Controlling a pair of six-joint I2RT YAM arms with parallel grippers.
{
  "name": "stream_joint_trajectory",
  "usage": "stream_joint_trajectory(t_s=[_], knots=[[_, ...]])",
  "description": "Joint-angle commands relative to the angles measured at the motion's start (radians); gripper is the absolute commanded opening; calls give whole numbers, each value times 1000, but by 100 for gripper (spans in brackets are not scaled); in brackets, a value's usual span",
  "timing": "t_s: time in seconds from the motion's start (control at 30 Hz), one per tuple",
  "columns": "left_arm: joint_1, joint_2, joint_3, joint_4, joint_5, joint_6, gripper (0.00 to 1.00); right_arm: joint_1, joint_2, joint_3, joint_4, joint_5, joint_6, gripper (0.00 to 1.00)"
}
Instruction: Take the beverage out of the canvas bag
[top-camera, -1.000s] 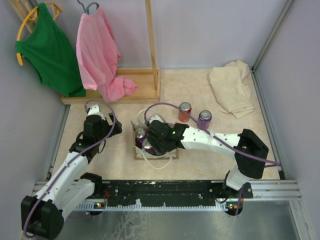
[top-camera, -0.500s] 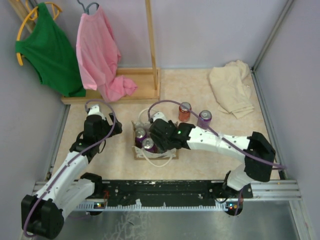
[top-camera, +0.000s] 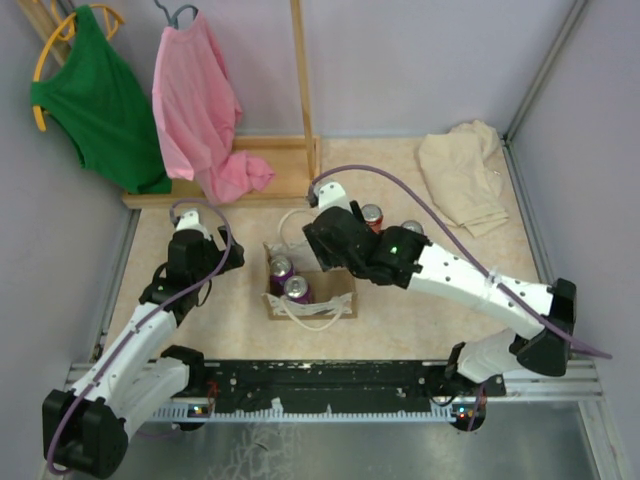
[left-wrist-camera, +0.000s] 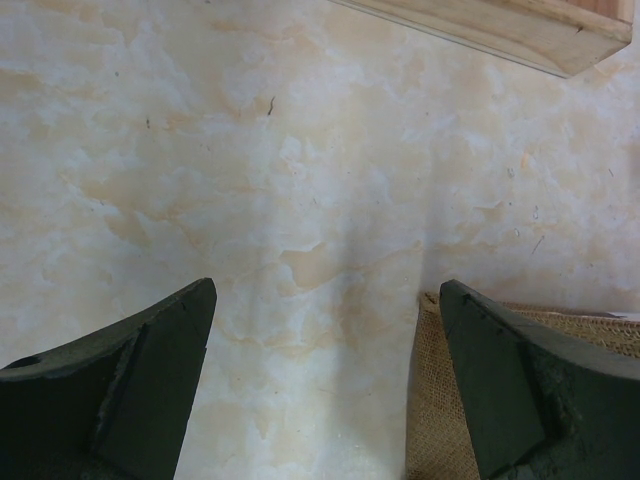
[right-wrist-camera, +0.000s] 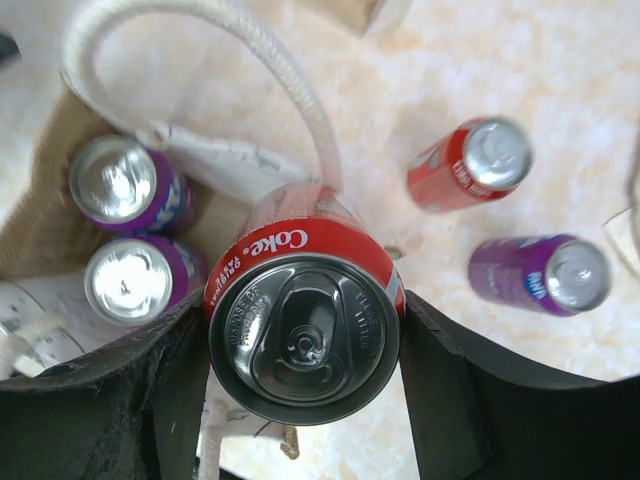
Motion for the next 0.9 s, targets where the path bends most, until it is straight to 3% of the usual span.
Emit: stream_joint_trajectory(t_s=[0.0,0.27,0.53,0.87], knots=[[-4,1,-7,20,10,-10,99,3,-83,188,68,187,-46,0],[-3,11,-3,26,15,-7,99,-34,-92,369,-40,441,-71,0],[-3,11,-7,31,22,-6,99,-268,-182,264,-161,318,79,0],[-3,33,-10,42,41,-13,99,-328,-237,-62,-185,145,241,0]])
